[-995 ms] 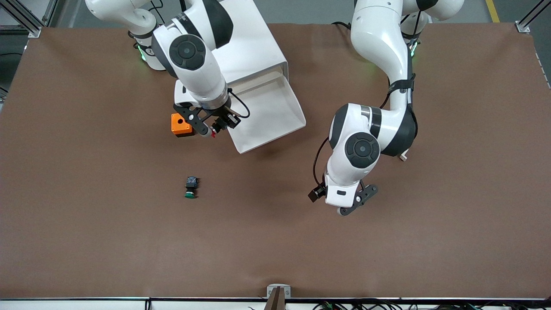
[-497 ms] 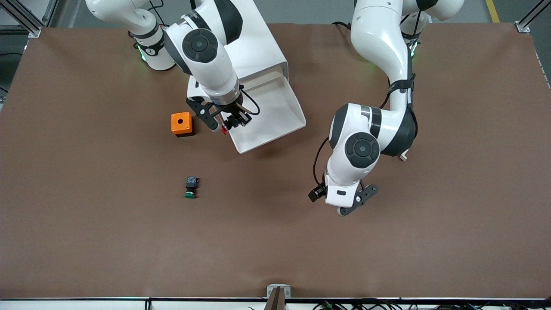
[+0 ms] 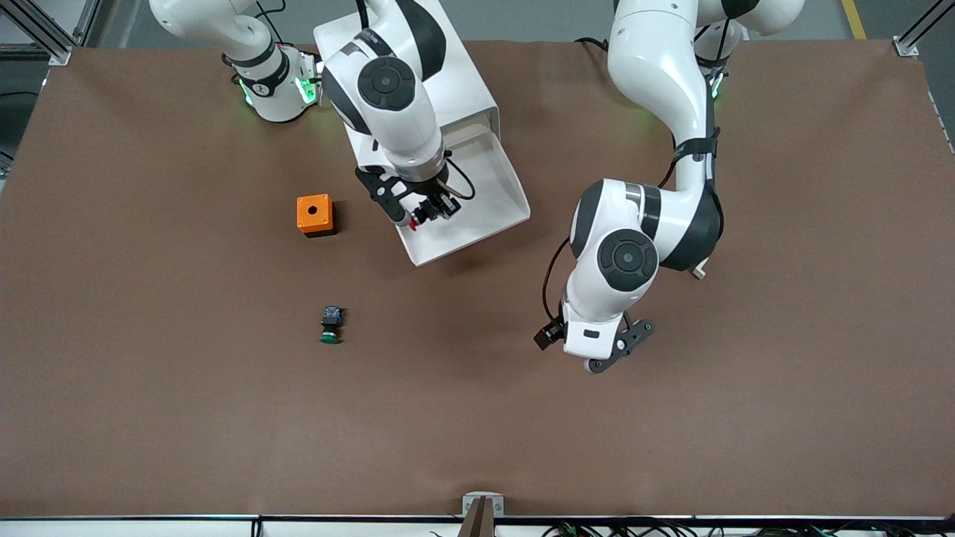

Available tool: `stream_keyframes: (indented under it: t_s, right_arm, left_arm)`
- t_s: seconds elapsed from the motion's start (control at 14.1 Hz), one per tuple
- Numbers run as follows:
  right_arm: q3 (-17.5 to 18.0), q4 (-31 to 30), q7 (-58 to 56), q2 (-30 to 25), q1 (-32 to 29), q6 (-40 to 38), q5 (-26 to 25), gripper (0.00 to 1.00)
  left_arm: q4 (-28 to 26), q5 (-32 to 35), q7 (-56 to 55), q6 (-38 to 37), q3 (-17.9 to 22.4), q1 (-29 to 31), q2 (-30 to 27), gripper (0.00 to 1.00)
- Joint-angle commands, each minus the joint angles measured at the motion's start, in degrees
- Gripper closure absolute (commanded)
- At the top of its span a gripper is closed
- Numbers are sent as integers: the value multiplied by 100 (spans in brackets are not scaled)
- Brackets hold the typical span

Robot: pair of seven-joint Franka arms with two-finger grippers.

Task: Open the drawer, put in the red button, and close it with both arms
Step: 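Lower the red button into the open drawer with the right gripper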

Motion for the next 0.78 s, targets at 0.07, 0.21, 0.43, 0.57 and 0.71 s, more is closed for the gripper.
stream_keyframes:
  t_s: [0.07,0.21,0.43,0.57,0.71]
  right_arm:
    - [-67,56,285,129,153,167,104,100]
    - [-67,65,330,209,206,255,104,100]
    - [-67,74,408,340,268,378,104,100]
    - [-67,126,488,454,276,484,104,100]
    - [-67,240,575,595,285,493,104,100]
  left_arm:
    - [-91,126,42,52,-31,-62,-91,1]
    - [-91,126,42,60,-31,-62,-91,1]
    - [-100,126,42,60,-31,-71,-82,1]
    - [-91,126,42,60,-31,-71,-82,1]
    - [-100,126,42,52,-31,-71,-82,1]
